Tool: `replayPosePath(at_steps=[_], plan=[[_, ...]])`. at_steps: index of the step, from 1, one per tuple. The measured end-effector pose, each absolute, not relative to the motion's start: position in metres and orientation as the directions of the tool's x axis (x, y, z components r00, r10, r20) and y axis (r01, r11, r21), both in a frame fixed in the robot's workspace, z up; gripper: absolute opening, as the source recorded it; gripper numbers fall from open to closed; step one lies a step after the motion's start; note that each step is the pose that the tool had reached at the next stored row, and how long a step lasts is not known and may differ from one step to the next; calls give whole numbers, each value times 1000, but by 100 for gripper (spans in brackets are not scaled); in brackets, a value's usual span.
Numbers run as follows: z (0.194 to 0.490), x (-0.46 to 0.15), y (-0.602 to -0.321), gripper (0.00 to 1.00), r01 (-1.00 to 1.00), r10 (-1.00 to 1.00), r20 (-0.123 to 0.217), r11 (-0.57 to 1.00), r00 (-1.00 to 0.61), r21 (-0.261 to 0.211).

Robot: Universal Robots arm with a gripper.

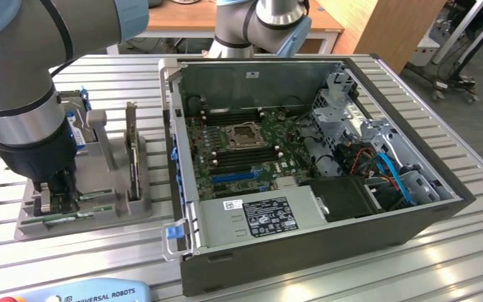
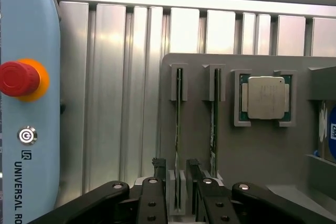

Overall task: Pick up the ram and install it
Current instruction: 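Pick up the ram and move it above insertion slot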

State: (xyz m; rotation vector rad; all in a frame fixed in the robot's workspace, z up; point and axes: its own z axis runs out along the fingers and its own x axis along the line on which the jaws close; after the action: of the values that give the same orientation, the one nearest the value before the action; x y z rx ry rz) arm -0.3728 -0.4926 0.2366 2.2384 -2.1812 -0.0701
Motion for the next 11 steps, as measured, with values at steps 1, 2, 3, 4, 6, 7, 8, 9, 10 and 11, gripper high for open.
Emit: replayPosePath(at_steps=[1, 2, 3, 4, 6, 7, 8, 9, 10, 11], plan=[[235, -373, -493, 29, -999, -999, -21, -26, 25, 42], [234, -373, -493, 29, -999, -999, -21, -26, 25, 42], [232, -373, -493, 29, -999, -999, -21, -26, 25, 42], [231, -373, -493, 29, -999, -999, -21, -26, 25, 42], [228, -373, -493, 29, -999, -999, -21, -26, 25, 42], [226, -373, -493, 29, -999, -999, -21, -26, 25, 42], [224, -373, -493, 29, -999, -999, -21, -26, 25, 42], [223, -373, -493, 29, -999, -999, -21, -26, 25, 42], [221, -373, -493, 29, -999, -999, -21, -26, 25, 42], [220, -373, -493, 29, -999, -999, -21, -26, 25, 42]])
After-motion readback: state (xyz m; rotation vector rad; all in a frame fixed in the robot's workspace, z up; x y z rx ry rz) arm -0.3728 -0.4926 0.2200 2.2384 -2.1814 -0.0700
